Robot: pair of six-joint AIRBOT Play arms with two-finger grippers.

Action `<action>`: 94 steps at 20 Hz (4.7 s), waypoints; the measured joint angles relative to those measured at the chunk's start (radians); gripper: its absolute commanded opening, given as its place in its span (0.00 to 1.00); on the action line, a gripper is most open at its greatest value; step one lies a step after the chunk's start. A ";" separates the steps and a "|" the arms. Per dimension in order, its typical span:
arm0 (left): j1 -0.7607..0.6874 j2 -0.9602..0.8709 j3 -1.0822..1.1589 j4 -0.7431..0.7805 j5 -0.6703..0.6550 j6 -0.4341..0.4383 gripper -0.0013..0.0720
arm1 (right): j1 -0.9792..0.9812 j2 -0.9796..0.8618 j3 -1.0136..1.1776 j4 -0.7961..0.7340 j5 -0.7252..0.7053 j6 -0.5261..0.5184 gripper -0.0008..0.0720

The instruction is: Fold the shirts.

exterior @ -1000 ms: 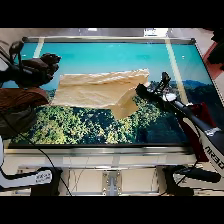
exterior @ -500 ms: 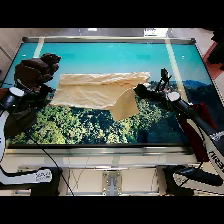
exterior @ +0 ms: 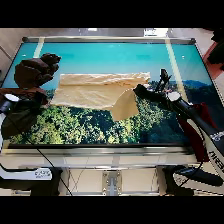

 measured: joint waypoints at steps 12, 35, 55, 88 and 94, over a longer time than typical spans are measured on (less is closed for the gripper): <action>0.014 -0.128 -0.002 -0.293 0.001 0.257 0.10 | 0.000 0.000 0.000 0.031 0.009 0.001 0.06; 0.064 0.639 0.537 -0.431 -0.371 0.848 0.03 | -0.446 0.911 0.341 -0.400 0.430 0.200 0.05; -0.270 0.094 0.543 0.180 -0.172 0.552 0.03 | -0.295 -0.016 0.500 -0.439 0.309 0.130 0.05; -0.377 -0.151 0.420 0.475 -0.266 0.331 0.74 | -0.196 -0.226 0.188 -0.762 0.181 0.245 0.33; -0.377 -0.037 0.421 0.481 -0.316 0.323 0.74 | -0.201 -0.132 0.186 -0.860 0.322 0.319 0.51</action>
